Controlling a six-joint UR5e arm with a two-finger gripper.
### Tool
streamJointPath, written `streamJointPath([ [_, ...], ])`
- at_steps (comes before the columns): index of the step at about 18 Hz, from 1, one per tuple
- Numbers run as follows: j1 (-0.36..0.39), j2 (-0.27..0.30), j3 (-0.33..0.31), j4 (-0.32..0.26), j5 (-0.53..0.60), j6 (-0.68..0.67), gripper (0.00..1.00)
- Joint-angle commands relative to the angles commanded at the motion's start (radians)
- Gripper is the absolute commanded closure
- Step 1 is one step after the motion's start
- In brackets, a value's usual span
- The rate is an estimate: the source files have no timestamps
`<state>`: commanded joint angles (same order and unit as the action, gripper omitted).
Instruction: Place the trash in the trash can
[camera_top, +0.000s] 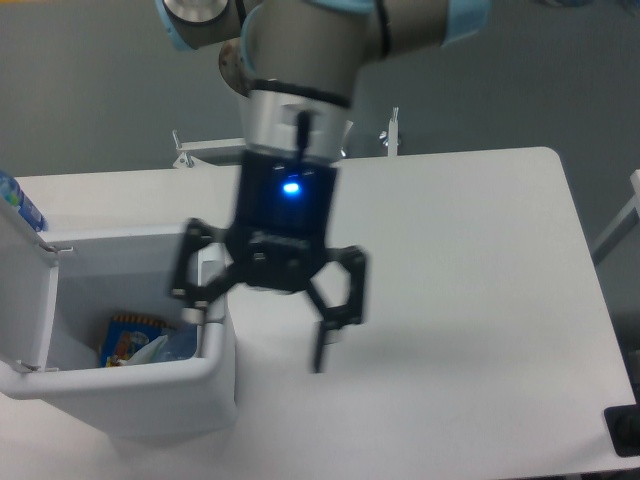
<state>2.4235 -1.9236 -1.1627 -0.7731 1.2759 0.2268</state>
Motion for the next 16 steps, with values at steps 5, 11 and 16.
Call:
streamJointPath([
  [5,0.104,0.003,-0.014,-0.043,0.045,0.159,0.00],
  [11,0.247,0.130,-0.159,-0.185,0.066,0.688,0.00],
  [16,0.342,0.187,-0.195,-0.362,0.124,1.046,0.00],
])
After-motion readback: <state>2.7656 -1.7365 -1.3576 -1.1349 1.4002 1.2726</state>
